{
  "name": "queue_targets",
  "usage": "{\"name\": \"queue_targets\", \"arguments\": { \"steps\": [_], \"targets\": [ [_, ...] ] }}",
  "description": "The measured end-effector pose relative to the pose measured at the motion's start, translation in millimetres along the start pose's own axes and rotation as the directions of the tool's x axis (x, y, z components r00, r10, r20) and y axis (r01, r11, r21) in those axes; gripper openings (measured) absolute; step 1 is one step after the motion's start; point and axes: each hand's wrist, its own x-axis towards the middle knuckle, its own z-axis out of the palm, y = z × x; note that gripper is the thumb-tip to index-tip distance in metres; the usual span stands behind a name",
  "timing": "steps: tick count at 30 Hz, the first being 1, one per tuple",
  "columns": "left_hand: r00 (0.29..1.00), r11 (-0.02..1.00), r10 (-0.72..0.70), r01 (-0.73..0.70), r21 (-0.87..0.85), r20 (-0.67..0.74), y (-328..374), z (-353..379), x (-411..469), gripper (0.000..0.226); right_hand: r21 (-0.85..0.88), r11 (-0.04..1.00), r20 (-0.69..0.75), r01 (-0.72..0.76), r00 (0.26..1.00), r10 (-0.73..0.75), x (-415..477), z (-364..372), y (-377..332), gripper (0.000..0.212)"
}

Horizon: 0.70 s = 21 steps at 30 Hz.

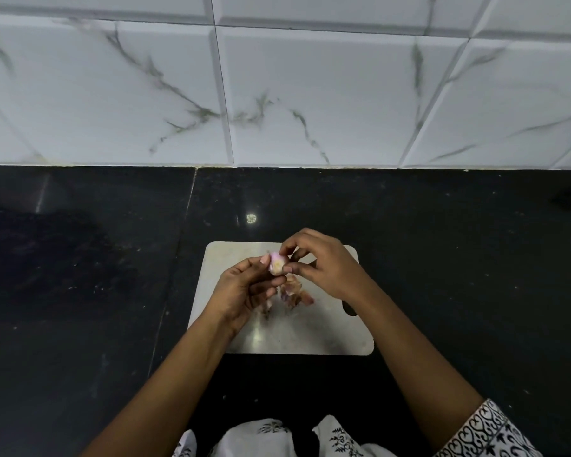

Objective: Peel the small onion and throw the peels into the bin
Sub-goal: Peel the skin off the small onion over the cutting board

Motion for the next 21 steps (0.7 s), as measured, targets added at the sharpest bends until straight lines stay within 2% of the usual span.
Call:
{"name": "queue_targets", "arguments": {
  "steps": [6, 12, 17, 21],
  "targets": [
    [0.995, 0.985, 0.094, -0.091, 0.148, -0.015, 2.2, 0.9, -0.6, 0.014, 0.051, 0.998, 0.072, -0.047, 0.996, 0.043, 4.4, -4.8, 0.3, 0.021],
    [0.993, 0.980, 0.113, -0.107, 0.167, -0.028, 3.9, 1.3, -3.2, 0.014, 0.065, 0.998, 0.101, -0.013, 0.995, 0.006, 3.0, -1.6, 3.6, 0.014],
    [0.993, 0.978, 0.114, -0.106, 0.177, -0.036, 4.2, 3.6, -3.8, 0.016, 0.047, 0.998, 0.013, -0.035, 0.999, 0.034, 1.6, 2.3, 8.1, 0.015],
    [0.989, 0.978, 0.145, -0.137, 0.155, -0.040, 4.2, 4.8, -4.8, 0.015, 0.183, 0.970, -0.085, -0.157, 0.981, 0.175, -4.8, 5.2, -1.5, 0.027]
  ]
}}
